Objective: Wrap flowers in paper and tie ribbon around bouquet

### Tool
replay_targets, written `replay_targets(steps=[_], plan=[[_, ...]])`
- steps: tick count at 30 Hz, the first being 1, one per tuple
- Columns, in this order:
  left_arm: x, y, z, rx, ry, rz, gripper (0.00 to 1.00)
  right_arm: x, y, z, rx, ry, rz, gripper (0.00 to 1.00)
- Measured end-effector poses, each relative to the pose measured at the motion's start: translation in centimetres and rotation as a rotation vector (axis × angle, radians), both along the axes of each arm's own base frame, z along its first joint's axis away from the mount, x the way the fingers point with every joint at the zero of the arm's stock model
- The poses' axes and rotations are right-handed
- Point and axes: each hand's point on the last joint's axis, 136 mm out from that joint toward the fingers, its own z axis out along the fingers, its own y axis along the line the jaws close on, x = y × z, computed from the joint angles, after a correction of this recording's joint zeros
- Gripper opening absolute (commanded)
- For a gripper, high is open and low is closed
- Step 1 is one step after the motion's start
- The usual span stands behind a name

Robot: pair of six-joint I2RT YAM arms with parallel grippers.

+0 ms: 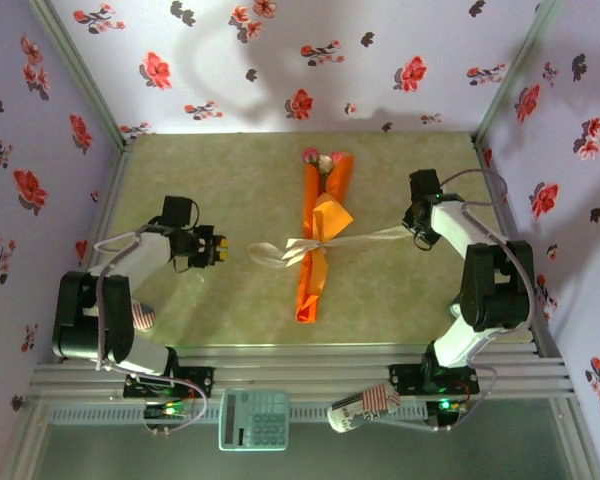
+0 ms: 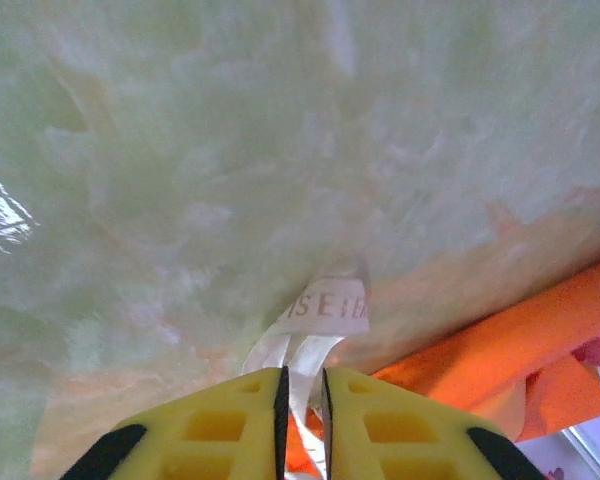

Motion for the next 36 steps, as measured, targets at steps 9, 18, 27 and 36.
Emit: replay_targets(steps=[9,18,27,36], plan=[[-0.1,-5.6,2.1,-0.001,-0.025,-0.188,0.22,-3.1,9.4,4.9,0.075,-0.065,0.244,0.52],[-1.6,-18.1,2.8,-0.106,-0.056,-0.526,0.20,-8.3,22.8,1.4,0.441,0.042,0.499,0.49],[-1.9,-19.6,0.9,-0.116,-0.009,-0.562,0.20,-7.9,25.3,0.2,0.566,0.072,0.486,0.34],[-1.1,-20.2,1.1,-0.122,-0.026,-0.563,0.21,-7.3,25.9,-0.7,0.581,0.077,0.471,0.21]])
